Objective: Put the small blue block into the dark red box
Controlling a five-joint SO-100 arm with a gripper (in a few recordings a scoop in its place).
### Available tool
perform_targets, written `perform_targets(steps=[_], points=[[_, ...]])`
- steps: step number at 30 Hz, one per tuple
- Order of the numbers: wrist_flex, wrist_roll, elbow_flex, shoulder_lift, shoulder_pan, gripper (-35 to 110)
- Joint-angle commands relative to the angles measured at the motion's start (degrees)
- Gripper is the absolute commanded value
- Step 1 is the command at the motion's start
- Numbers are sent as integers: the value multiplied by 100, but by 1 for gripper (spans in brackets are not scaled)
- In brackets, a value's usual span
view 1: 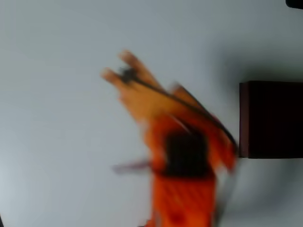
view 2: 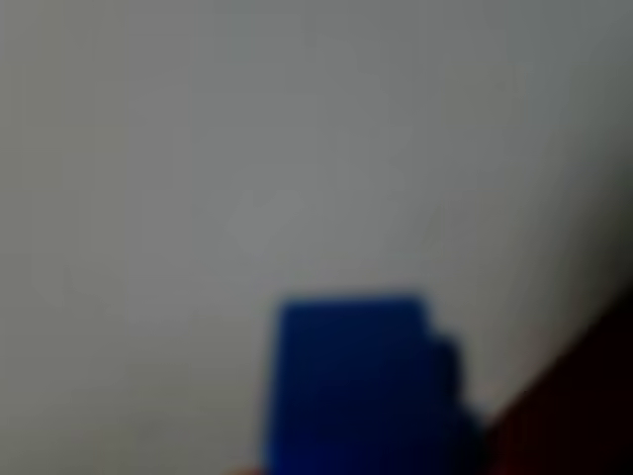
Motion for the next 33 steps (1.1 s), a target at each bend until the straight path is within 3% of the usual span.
perform_targets(steps=[1, 4, 9, 12, 17, 20, 25, 30, 33], points=[[-1134, -457, 2909, 3103, 1802, 0], [-2276, -765, 4412, 4280, 2830, 0], [-4219, -1028, 5810, 4307, 3480, 0], [-5361, -1072, 6108, 3507, 3639, 0], [-6258, -1336, 5036, 1055, 3744, 2], [-6311, -1538, 4298, -114, 3823, 19], [-6187, -1951, 3920, -765, 3850, 24], [-4825, -2663, 3990, 580, 3507, 24], [-3788, -3015, 4201, 1890, 3023, 16]])
